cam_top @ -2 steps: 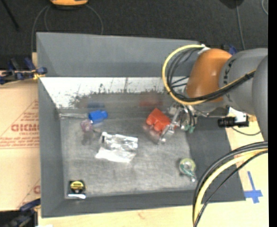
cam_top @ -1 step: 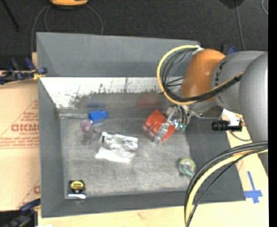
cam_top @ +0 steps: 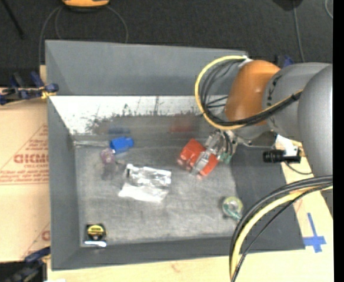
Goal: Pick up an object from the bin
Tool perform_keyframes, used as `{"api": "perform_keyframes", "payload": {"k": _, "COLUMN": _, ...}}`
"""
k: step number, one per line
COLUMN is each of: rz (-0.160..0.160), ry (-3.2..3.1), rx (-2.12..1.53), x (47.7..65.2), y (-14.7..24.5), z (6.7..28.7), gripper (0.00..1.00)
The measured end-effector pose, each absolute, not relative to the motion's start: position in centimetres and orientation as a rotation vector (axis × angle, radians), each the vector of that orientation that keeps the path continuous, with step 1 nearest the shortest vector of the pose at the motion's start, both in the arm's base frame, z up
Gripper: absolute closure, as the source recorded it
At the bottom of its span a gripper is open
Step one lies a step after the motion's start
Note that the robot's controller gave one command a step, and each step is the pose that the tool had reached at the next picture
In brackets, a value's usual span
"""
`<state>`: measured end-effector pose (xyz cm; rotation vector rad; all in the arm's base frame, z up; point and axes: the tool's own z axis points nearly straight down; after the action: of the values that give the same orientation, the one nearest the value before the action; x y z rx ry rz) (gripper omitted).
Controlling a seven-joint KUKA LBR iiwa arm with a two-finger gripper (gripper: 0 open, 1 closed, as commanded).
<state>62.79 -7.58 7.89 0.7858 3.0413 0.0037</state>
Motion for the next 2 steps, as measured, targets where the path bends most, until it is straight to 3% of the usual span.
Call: {"api": "perform_keyframes", "payload": {"k": 2, "rz": -0.002, "ry": 3.038, "rx": 0.774, "x": 63.1, "y": -7.9, "z": 10.2, "gripper": 1.0}}
